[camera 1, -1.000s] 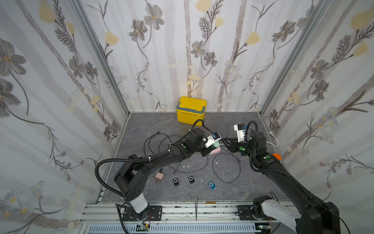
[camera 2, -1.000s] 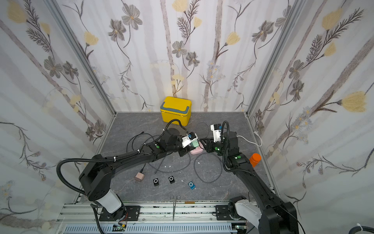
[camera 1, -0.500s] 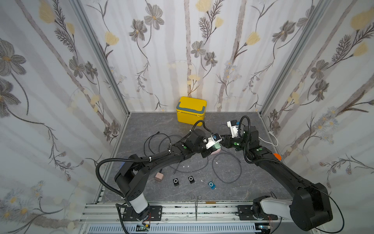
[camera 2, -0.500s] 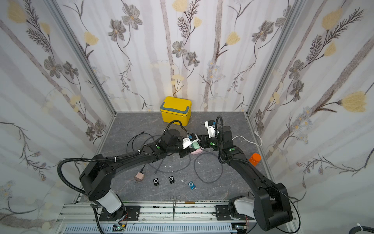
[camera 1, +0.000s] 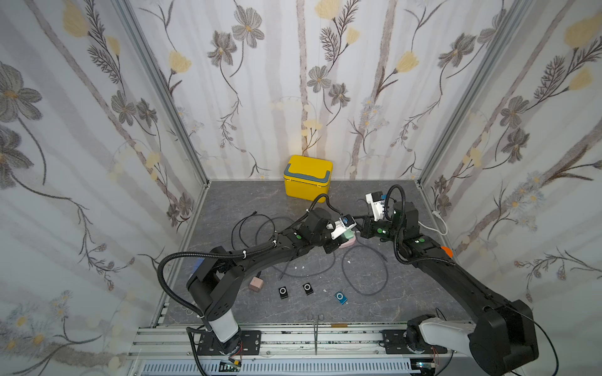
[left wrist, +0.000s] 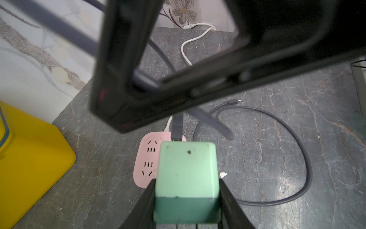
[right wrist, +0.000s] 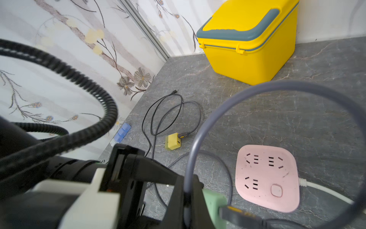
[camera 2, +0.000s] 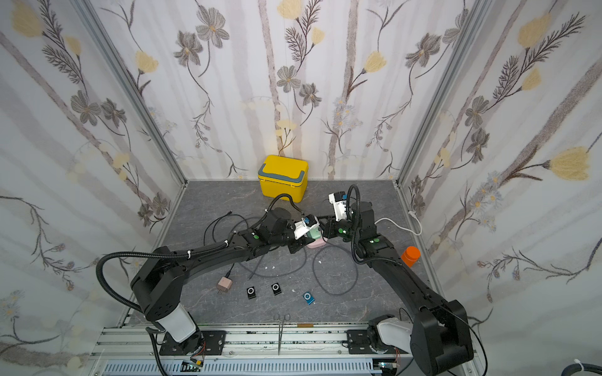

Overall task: Charge mp3
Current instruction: Adjust the charging cable at the plug.

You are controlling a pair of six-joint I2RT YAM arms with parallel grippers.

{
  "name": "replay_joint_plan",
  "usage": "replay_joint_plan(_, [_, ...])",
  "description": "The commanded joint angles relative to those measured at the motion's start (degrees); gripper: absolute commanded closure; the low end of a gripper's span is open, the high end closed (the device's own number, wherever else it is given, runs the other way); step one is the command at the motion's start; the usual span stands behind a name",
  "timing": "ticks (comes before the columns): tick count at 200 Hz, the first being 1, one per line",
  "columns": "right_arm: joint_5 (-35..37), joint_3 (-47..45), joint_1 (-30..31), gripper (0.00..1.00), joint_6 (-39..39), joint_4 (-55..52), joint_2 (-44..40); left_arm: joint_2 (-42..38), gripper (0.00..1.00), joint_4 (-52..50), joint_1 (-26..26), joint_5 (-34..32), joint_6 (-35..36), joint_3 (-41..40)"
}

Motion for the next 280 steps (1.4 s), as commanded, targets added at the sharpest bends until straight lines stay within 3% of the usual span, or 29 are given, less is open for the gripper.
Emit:
replay_joint_plan(1, [2.88,-0.10,-0.02,1.00,-3.22,-3.46,-3.50,-0.40,0.92,1.82,0.66,-2.46,-0.12,0.83])
replay_joint_plan(76, [10.12,-10.41,-2.83,1.00,-5.18,-8.81,-14.82,-4.33,0.92,3.42,1.45,-1.13,0.92,0.06])
replay_joint_plan(98, [9.86,-12.08,-5.46,0.95,-4.97,-8.79,-16.24,-4.67,0.92,3.49,1.48,-1.45,1.03,-0.01])
replay_joint_plan(144, [10.80,-12.91,-10.81,0.75,-3.75,-7.19,-15.67,-5.88,0.92,6.46,1.54,-2.99,0.15,-1.26])
replay_joint_plan(175, [12.36,-10.82,-12.10,0.67,-3.68,-6.02,-12.68,-5.30,0.92,7.56,1.47,-4.44,-0.52,-0.92])
replay_joint_plan(201, [13.91,-7.54,-12.54,0.49,-3.15,-6.41,-10.79,-4.02,0.92,7.94,1.52,-8.52,-1.47,0.32])
replay_joint_plan(240, [17.59,-1.28,-12.50,0.30,-2.58,-11.00,-11.37,-1.87,0.92,7.69,1.47,-12.19,-1.85,2.23])
replay_joint_plan(280, [19.09,3.21,-12.61,0.29,-1.46,-18.35,-15.61,-1.17,0.92,8.68,1.48,-14.17,-1.53,3.03])
